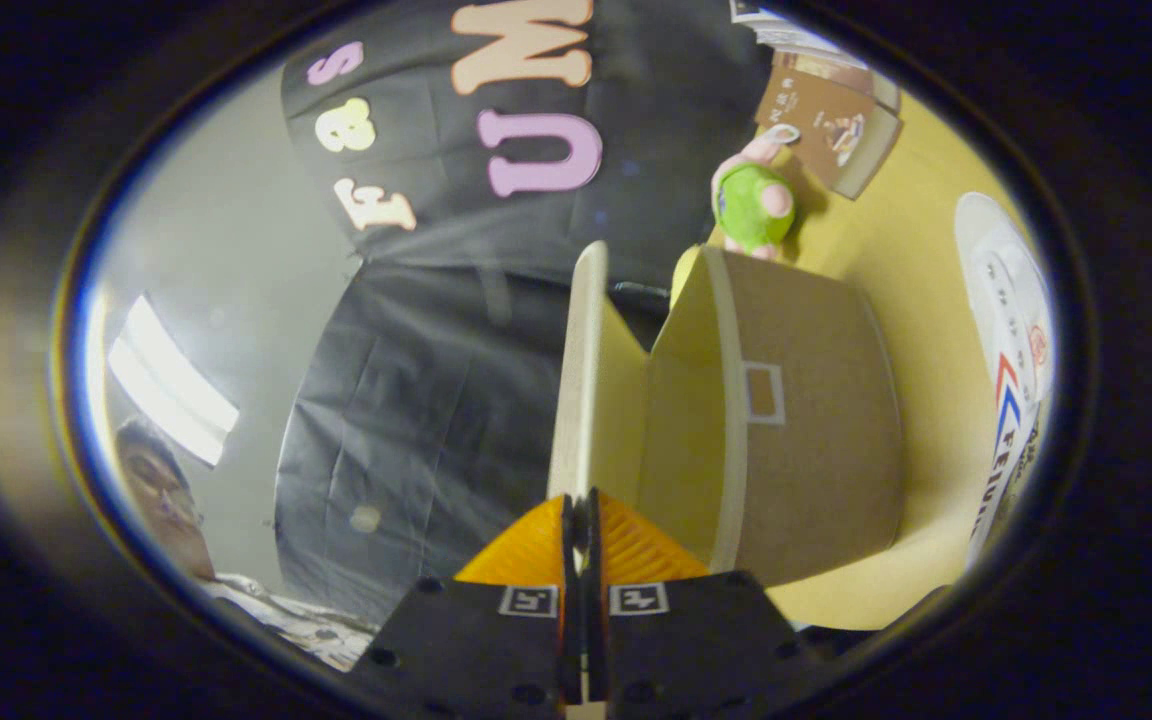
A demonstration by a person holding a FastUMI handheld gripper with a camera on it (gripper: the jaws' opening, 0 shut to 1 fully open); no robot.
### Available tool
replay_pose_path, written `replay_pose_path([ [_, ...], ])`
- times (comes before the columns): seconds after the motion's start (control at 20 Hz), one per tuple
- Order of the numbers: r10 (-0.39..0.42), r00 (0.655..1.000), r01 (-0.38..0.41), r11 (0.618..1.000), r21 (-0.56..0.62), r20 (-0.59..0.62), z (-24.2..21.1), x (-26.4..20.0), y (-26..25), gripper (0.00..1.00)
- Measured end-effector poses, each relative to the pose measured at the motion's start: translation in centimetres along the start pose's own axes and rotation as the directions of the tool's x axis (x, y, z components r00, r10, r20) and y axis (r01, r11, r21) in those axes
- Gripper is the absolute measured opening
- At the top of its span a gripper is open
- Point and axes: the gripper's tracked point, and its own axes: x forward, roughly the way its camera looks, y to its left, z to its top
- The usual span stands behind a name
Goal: Open the storage box then place both shoes into the box .Put the left shoe in first, then the right shoe, with the right side of both shoes facing outward in a uniform manner.
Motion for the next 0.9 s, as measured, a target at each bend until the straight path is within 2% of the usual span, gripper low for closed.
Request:
replay_pose_path([
  [0.2, 0.010, 1.000, -0.010, 1.000, -0.019, -0.013, 0.3, 0.0, 1.8, 0.03],
  [0.45, -0.002, 1.000, 0.002, 0.982, -0.187, 0.003, 0.4, 0.7, 5.5, 0.03],
  [0.75, -0.147, 0.988, 0.114, 0.899, -0.423, -0.045, -1.2, 4.0, 8.8, 0.03],
  [0.9, -0.161, 0.984, 0.107, 0.872, -0.478, -0.073, -2.8, 6.3, 10.6, 0.03],
])
